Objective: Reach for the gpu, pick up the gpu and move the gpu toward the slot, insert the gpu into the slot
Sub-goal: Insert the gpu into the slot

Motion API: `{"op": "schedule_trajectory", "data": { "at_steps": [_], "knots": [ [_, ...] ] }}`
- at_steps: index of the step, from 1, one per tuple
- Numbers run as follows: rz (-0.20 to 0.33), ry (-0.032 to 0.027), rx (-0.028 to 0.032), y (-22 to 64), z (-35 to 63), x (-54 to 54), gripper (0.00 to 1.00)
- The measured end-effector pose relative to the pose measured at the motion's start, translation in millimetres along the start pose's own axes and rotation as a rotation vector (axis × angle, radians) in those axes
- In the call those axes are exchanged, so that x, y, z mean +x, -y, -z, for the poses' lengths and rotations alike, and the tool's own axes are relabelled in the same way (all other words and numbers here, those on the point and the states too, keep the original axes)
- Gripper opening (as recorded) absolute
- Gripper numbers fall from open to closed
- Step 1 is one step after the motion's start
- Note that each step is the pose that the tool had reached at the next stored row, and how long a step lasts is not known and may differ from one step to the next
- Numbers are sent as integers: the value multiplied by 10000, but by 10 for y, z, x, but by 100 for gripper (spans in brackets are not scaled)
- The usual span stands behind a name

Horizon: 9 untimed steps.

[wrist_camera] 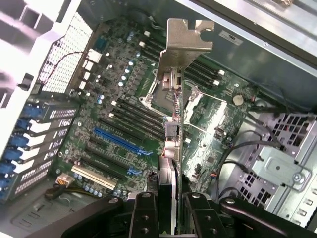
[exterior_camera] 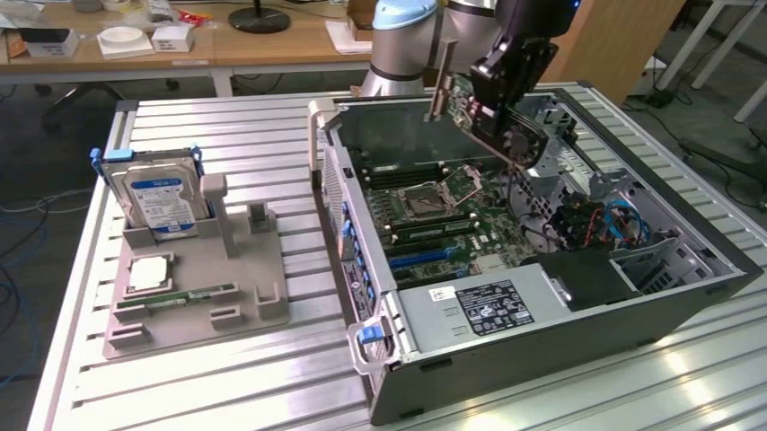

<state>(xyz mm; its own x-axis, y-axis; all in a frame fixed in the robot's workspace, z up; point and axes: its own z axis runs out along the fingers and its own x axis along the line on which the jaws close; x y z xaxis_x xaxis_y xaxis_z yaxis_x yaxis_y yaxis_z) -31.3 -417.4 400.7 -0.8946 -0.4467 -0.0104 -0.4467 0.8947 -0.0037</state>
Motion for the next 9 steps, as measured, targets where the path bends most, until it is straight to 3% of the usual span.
{"op": "schedule_trajectory", "data": {
  "at_steps": [9],
  "knots": [
    [1023, 4, -11, 0, 0, 0, 27]
  ]
}}
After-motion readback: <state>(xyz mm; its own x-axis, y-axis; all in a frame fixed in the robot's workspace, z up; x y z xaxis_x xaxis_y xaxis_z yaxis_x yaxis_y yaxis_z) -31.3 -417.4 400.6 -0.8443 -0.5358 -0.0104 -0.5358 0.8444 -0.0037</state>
